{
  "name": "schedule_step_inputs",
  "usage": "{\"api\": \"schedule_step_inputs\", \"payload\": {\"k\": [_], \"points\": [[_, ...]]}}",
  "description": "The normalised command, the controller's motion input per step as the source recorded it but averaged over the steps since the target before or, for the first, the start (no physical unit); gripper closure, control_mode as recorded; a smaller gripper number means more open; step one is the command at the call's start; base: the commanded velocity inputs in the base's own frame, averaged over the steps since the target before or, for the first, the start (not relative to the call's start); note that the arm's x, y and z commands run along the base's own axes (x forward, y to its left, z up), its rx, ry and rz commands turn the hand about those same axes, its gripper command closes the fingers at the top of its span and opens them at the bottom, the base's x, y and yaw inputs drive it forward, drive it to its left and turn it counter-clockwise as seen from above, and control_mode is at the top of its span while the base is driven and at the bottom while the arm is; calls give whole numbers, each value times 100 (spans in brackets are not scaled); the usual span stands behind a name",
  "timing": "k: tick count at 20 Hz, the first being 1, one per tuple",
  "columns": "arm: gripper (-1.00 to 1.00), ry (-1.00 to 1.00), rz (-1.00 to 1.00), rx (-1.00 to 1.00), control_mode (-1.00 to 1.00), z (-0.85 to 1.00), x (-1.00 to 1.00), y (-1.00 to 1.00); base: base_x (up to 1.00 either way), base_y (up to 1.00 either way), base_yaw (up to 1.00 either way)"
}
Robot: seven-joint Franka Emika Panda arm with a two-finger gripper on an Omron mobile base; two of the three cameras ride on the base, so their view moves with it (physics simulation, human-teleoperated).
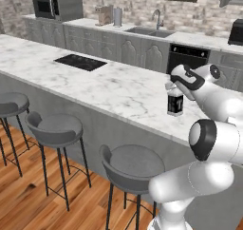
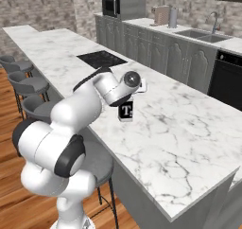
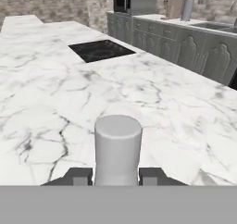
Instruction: Get the candle and the liquor from the cabinet and move them to the dining counter.
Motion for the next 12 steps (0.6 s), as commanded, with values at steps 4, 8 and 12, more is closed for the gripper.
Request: {"api": "schedule_step_inputs", "payload": {"k": [4,8,12], "points": [[-100,0,2,0,-100,-19,-3,0,0,0,0],[-100,1,0,0,-100,-1,-9,0,0,0,0],[-100,0,0,0,-100,20,-15,0,0,0,0]]}}
